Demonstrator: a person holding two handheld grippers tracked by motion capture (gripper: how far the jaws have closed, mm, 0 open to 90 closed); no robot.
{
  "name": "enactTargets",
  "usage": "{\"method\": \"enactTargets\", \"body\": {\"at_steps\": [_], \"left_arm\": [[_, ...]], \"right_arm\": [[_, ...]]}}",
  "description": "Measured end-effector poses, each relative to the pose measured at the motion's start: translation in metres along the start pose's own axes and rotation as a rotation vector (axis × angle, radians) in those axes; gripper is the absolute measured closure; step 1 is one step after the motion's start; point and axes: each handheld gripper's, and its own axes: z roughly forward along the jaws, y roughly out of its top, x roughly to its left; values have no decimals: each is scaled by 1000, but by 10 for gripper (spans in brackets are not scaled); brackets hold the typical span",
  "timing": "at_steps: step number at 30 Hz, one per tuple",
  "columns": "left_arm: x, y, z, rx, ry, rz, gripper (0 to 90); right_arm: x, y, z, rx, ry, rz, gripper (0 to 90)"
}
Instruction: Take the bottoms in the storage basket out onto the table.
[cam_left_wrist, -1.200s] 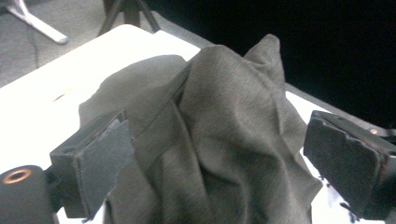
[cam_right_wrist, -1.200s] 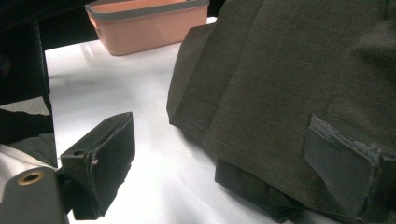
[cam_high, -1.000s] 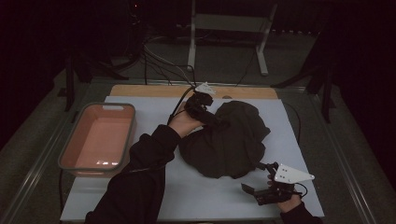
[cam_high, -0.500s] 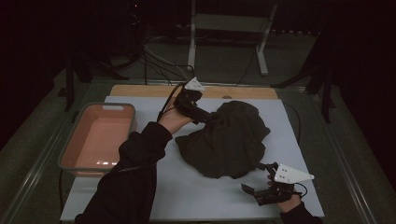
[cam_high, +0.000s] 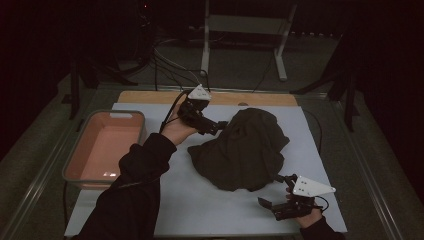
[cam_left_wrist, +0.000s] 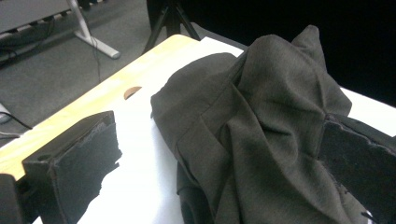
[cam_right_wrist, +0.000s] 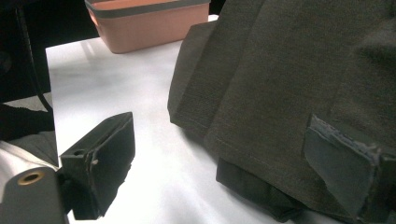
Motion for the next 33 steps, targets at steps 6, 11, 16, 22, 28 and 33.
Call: {"method": "enactTargets", "body": {"at_steps": [6,11,16,22,28,33], "left_arm": [[-1,-8,-2,27,11,1,0],[-3,-17,-2,34,0,-8,0],[-8,-26,-3,27,-14,4,0],[-13,-38,-6,46,-19,17,0],[-21,-50,-6,62,-37,29,0],[-28,-62,-5,79,-51,33,0]], "right_arm": [[1,0,1,5,3,0,99],[1,0,1,5,3,-1,99],[1,0,1,5,2,-2,99],[2,0,2,8,4,-2,99],[2,0,2,10,3,-6,99],[2,0,3,12,3,-5,99]]}}
